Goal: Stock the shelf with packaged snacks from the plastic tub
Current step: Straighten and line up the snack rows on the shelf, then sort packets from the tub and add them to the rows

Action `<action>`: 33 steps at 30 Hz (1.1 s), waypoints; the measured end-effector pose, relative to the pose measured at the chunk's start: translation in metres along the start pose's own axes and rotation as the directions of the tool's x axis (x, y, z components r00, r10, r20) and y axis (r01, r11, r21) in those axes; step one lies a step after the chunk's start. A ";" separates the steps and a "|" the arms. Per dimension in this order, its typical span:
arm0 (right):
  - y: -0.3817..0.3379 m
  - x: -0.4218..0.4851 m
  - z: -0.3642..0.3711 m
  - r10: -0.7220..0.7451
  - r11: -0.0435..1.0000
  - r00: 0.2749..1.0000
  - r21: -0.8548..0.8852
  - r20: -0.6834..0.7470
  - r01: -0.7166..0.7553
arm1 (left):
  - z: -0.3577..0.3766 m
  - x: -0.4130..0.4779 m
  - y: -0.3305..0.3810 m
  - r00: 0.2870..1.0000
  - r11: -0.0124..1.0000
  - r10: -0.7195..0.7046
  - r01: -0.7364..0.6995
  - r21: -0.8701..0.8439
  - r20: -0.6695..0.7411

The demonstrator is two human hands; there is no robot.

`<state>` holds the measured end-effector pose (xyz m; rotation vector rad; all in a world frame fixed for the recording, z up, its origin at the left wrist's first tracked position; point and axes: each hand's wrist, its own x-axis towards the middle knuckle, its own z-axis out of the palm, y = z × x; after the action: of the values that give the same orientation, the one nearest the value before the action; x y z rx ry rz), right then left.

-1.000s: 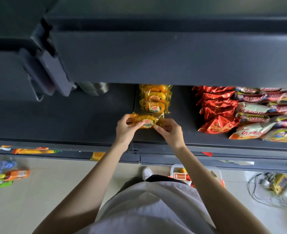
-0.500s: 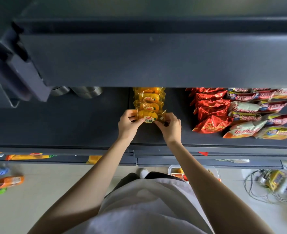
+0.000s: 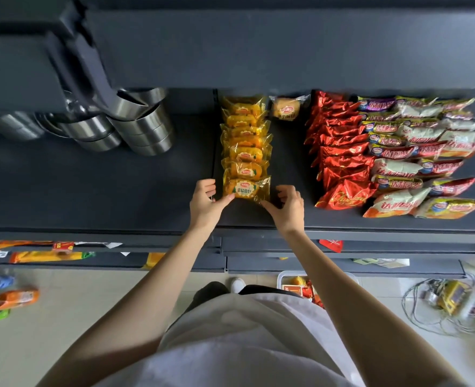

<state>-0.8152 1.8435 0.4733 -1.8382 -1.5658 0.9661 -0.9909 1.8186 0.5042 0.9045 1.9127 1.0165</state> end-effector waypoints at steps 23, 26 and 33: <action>0.062 -0.233 -0.057 0.086 0.985 0.980 -0.160 0.180 -0.057 | -0.026 -0.229 -0.090 0.993 0.984 -0.031 0.010 0.179 0.115; 0.083 -0.266 -0.076 0.138 0.957 0.962 -0.282 0.234 -0.069 | -0.014 -0.270 -0.102 0.978 0.956 -0.083 0.024 0.294 0.192; 0.127 -0.291 -0.130 0.214 0.913 0.927 -0.401 0.308 -0.077 | 0.015 -0.313 -0.096 0.953 0.896 -0.118 -0.019 0.444 0.279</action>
<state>-0.6559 1.5414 0.5037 -2.1686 -1.9637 1.1688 -0.8588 1.5183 0.5075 1.1821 1.9190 0.3768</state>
